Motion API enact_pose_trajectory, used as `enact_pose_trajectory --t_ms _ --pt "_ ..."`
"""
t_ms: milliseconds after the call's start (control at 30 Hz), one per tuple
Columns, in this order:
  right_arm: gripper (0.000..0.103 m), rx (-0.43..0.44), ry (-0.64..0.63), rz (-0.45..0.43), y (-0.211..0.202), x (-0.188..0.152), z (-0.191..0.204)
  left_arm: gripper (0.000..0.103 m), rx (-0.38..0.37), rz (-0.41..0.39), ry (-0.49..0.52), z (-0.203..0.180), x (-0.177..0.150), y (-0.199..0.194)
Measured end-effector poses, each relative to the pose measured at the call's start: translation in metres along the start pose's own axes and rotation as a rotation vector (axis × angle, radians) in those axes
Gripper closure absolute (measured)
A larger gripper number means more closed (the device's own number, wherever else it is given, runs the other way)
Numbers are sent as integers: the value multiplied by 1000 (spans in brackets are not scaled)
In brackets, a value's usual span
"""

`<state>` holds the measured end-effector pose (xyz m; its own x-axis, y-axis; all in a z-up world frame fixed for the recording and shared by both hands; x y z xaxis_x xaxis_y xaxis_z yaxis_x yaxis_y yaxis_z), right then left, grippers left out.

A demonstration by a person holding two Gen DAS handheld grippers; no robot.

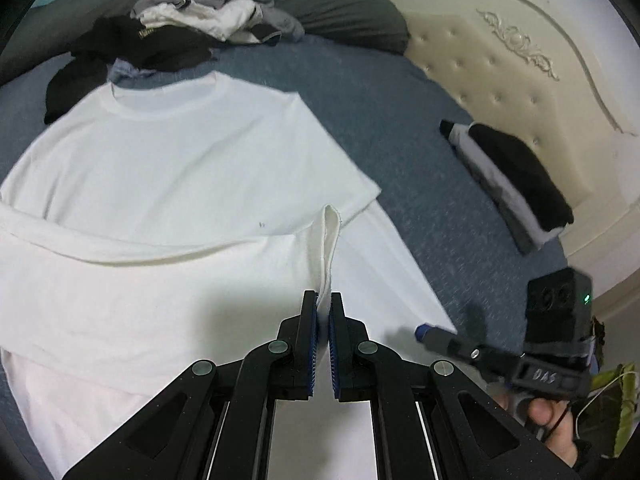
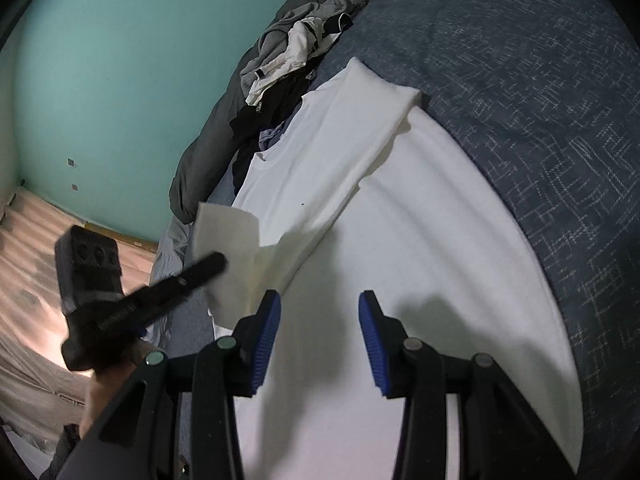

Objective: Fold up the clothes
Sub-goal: 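Lay the held sleeve across the shirt body and open the left tool, then pinch the shirt side edge beside the folded sleeve with the right tool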

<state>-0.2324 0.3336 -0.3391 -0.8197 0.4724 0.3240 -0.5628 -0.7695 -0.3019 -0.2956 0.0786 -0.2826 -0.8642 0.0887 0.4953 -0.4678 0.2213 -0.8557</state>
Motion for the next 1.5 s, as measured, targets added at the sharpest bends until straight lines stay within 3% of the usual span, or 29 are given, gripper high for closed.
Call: enact_pose_trajectory --t_ms 267,367,467,733,1100,1333,1500 --pt "62 -14 14 45 12 -4 -8 96 15 38 21 -7 -10 16" --pt "61 -17 16 58 15 -6 -10 86 13 41 17 -4 -12 13" --pt "55 -24 24 63 19 -5 -13 84 13 38 17 -3 -13 11" --pt "54 -50 38 74 23 -5 -20 80 30 27 9 11 -19 4" --pt "53 -61 13 125 50 -2 -18 79 104 -16 -118 95 -61 -24" --pt "53 -68 2 165 71 -2 -18 79 149 -37 -231 151 -91 -24" --pt "53 -101 -29 185 83 -7 -17 78 166 -64 -269 171 -104 -21"
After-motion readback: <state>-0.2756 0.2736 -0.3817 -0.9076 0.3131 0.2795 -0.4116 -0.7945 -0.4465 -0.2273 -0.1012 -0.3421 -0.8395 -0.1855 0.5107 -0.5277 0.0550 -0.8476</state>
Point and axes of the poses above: each gripper's, at about its wrist camera, not at the fingertips, and y roughly the way its jaws point, z to its left, x to its top, the point moved 2 cm from there along y, roughly the way its jaws point, and after that the axes turned 15 degrees about x, right-handed, at the moved point
